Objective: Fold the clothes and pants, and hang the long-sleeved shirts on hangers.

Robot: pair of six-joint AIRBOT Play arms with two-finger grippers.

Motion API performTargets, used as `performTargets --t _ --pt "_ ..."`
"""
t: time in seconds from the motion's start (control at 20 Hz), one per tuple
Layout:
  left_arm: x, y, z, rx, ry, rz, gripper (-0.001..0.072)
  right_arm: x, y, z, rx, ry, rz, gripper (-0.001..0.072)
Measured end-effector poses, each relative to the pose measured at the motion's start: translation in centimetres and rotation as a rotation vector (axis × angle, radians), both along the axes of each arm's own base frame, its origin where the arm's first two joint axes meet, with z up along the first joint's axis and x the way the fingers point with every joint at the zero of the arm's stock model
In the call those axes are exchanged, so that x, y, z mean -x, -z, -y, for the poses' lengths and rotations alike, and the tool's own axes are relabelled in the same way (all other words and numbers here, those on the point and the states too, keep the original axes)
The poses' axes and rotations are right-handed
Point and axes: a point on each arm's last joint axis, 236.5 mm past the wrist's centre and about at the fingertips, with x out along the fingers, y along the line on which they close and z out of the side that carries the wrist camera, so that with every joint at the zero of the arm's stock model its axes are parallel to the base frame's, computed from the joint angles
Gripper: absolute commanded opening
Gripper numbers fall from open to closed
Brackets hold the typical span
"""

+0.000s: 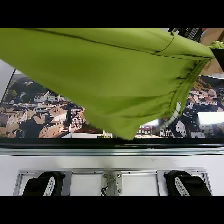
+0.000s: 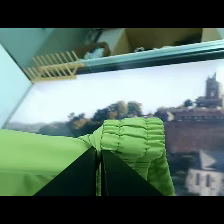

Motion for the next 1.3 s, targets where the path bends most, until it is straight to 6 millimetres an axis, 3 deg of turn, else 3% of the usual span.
performTargets --t 0.1,0.2,0.3,0.4,0.55,0.7,0.8,0.95,1.0,1.05,1.1,1.15,1.2,1.3 --pt "-0.4 -1.5 -0.2 -0.003 -0.008 0.026 0.0004 0.4 -0.3 -0.6 -0.055 -0.016 -0.018 0.0026" --pt "-2.7 -2.1 -0.6 -0.007 -0.012 0.017 0.0004 -0.6 0.8 -1.1 -0.091 -0.036 -0.083 0.0026" --pt "-6.7 -1.5 -1.0 -0.008 -0.012 -0.034 0.0004 -2.7 3.5 -1.5 -0.113 -0.055 -0.199 0.0026" --pt "-12.2 0.3 -1.8 -0.003 -0.013 -0.114 0.0004 -5.3 6.6 -1.9 -0.123 -0.071 -0.313 0.0026" --pt "-22.0 5.1 -2.2 0.001 0.007 -0.258 0.0004 -10.7 13.0 -2.5 -0.117 -0.069 -0.485 0.0026" --pt "-31.7 11.7 -0.4 -0.031 0.049 -0.370 0.0004 -16.6 20.1 -2.4 -0.099 -0.023 -0.603 0.0026" --pt "-37.1 16.8 2.1 -0.046 0.090 -0.432 0.0004 -20.3 24.2 -1.8 -0.095 0.030 -0.628 0.0026" --pt "-41.9 24.0 5.5 -0.037 0.113 -0.510 0.0030 -25.0 28.2 -0.5 -0.101 0.114 -0.601 0.0028" --pt "-42.7 25.9 6.4 -0.033 0.113 -0.531 0.0360 -26.3 28.9 0.0 -0.108 0.139 -0.578 0.0028" --pt "-43.3 27.7 7.2 -0.036 0.114 -0.552 0.0631 -27.5 29.3 0.5 -0.117 0.165 -0.547 0.0041" --pt "-43.6 29.1 7.7 -0.036 0.116 -0.571 0.0692 -28.4 29.4 1.0 -0.125 0.188 -0.522 0.0174" --pt "-43.7 30.0 7.9 -0.039 0.119 -0.586 0.0687 -29.2 29.4 1.8 -0.135 0.213 -0.493 0.0453" --pt "-43.7 30.8 7.9 -0.049 0.123 -0.603 0.0687 -29.9 29.1 2.8 -0.143 0.237 -0.469 0.0668" --pt "-43.3 31.6 6.8 -0.069 0.132 -0.639 0.0686 -30.4 28.5 5.1 -0.155 0.282 -0.441 0.0688"
